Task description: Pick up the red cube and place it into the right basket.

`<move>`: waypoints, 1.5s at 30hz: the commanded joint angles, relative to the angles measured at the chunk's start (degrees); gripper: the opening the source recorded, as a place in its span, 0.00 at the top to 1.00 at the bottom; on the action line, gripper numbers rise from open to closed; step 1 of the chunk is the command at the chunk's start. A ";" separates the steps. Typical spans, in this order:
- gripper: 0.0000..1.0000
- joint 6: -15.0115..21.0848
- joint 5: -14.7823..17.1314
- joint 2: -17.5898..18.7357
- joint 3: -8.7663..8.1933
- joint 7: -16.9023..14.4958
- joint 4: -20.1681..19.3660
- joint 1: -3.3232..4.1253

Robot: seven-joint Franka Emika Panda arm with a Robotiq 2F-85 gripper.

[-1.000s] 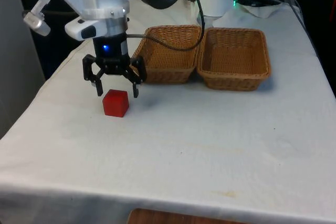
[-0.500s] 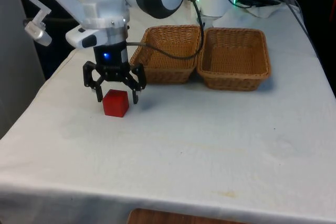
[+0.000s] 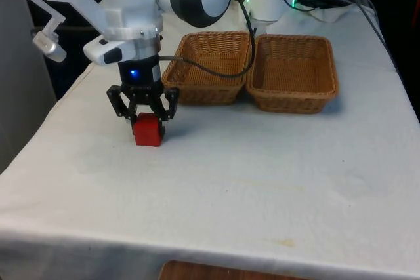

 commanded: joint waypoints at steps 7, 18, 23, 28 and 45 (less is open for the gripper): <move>0.99 0.06 0.23 0.29 0.23 0.00 0.40 -0.23; 0.99 -2.12 -0.57 -2.41 -2.46 0.06 -1.38 1.32; 0.99 -3.21 -1.20 -4.76 -3.78 0.06 -2.98 2.29; 0.99 -4.13 -1.83 -6.36 -4.64 0.11 -3.90 2.92; 0.99 -7.56 -5.39 -14.55 -7.96 0.34 -8.31 5.44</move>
